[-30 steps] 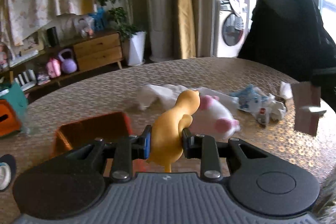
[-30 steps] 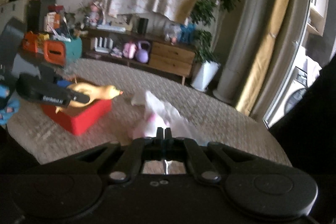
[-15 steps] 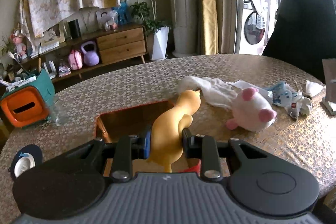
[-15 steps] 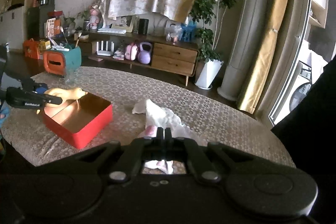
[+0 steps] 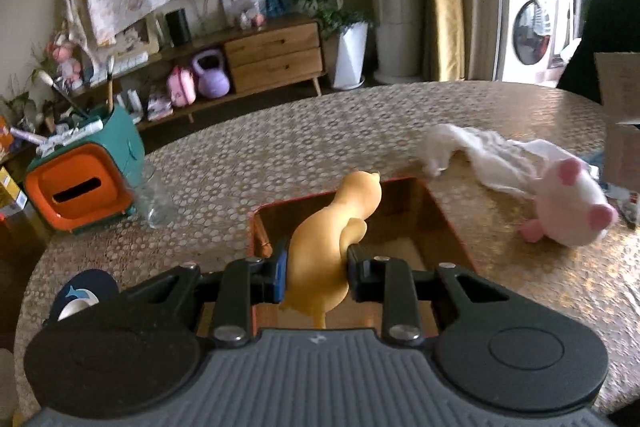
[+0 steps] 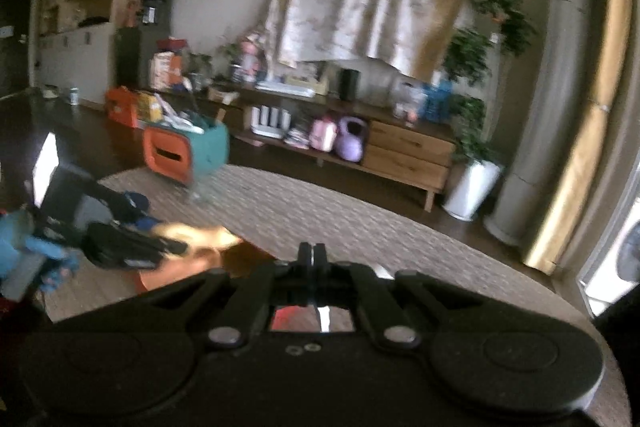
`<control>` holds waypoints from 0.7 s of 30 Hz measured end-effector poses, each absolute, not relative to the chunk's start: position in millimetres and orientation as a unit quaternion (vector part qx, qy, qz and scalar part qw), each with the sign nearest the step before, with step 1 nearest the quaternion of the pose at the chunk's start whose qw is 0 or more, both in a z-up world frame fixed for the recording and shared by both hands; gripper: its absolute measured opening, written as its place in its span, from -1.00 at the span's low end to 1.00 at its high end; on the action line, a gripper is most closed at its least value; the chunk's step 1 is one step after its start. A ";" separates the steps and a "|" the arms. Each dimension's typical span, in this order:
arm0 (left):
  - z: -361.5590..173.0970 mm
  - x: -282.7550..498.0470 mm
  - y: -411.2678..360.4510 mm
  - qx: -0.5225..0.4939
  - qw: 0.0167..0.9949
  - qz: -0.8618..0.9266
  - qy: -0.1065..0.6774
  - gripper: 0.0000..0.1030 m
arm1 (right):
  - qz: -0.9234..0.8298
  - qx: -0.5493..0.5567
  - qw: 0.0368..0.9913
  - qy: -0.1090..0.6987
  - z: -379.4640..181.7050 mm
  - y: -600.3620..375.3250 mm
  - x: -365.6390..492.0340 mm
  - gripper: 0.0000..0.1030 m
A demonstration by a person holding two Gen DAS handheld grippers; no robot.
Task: Organize soft objects
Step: 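Carry the yellow duck with the left tool into the red tin box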
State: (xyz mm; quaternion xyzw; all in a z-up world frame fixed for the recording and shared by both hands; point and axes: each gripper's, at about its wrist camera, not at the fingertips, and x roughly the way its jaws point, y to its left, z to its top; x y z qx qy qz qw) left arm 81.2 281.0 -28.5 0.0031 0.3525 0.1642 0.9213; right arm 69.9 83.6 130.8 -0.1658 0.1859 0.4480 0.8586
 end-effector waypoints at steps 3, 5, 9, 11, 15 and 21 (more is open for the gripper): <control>-38.5 99.0 294.8 0.000 0.911 0.171 0.376 -0.47 | 0.473 -0.155 0.848 0.185 121.3 119.9 78.5 -1.00; -46.5 111.2 302.1 0.000 0.904 0.177 0.390 -0.47 | 0.485 -0.152 0.841 0.185 109.4 141.5 82.7 -1.00; -62.8 132.3 313.4 -0.004 0.895 0.175 0.410 -0.46 | 0.499 -0.156 0.829 0.197 74.2 178.8 90.3 -1.00; -70.8 141.0 318.4 -0.009 0.890 0.172 0.422 -0.46 | 0.501 -0.165 0.824 0.206 54.9 193.5 92.9 -1.00; -86.1 154.0 324.0 -0.018 0.879 0.161 0.448 -0.46 | 0.500 -0.191 0.813 0.232 16.6 211.9 96.2 -1.00; -104.5 166.0 322.6 -0.016 0.868 0.152 0.472 -0.44 | 0.482 -0.224 0.802 0.273 -28.8 220.8 97.5 -1.00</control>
